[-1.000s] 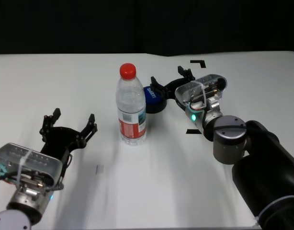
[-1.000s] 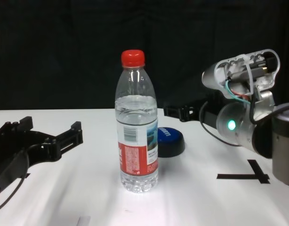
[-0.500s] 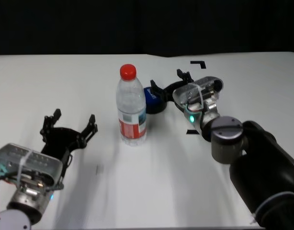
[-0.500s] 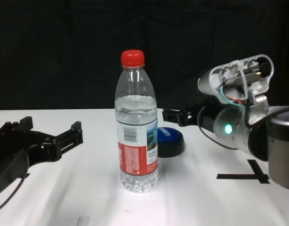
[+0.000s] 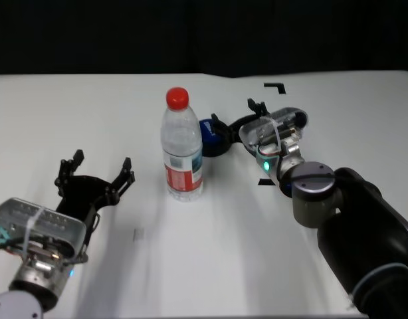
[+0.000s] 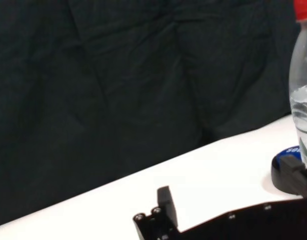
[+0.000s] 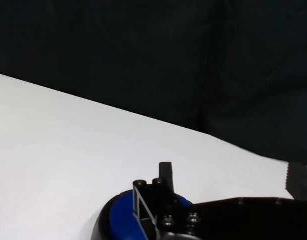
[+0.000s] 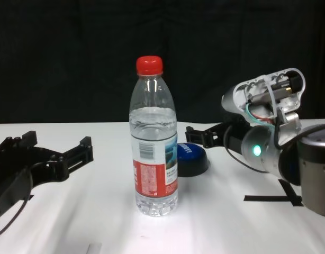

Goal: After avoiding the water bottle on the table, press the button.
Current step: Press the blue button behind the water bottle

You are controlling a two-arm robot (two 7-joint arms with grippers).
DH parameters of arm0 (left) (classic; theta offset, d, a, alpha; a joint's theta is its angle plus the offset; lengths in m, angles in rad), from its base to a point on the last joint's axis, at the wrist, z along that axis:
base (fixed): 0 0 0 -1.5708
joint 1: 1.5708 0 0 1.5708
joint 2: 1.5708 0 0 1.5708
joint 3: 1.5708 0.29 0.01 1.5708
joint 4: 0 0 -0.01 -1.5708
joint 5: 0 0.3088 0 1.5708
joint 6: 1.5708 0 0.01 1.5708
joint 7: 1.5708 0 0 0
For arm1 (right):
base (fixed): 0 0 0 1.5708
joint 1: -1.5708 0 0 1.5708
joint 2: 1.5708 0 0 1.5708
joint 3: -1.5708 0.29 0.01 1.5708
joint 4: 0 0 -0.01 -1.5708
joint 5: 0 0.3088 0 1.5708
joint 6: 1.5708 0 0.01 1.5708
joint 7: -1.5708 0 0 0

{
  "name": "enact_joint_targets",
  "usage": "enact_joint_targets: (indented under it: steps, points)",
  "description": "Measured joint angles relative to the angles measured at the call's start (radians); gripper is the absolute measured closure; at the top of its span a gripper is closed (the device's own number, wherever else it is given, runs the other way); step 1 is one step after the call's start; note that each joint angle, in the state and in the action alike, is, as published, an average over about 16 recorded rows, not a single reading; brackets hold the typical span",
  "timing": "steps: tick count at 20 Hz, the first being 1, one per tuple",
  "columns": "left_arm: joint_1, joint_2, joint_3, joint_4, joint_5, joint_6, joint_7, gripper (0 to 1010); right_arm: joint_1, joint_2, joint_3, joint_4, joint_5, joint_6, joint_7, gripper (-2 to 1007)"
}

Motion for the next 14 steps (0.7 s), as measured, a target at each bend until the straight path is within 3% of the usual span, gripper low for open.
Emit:
enact_joint_targets:
  steps: [14]
  points:
    - [0.000,0.000,0.000,0.000,0.000,0.000,0.000,7,0.000,-0.002,0.012,0.025,-0.016,0.008,-0.008,2]
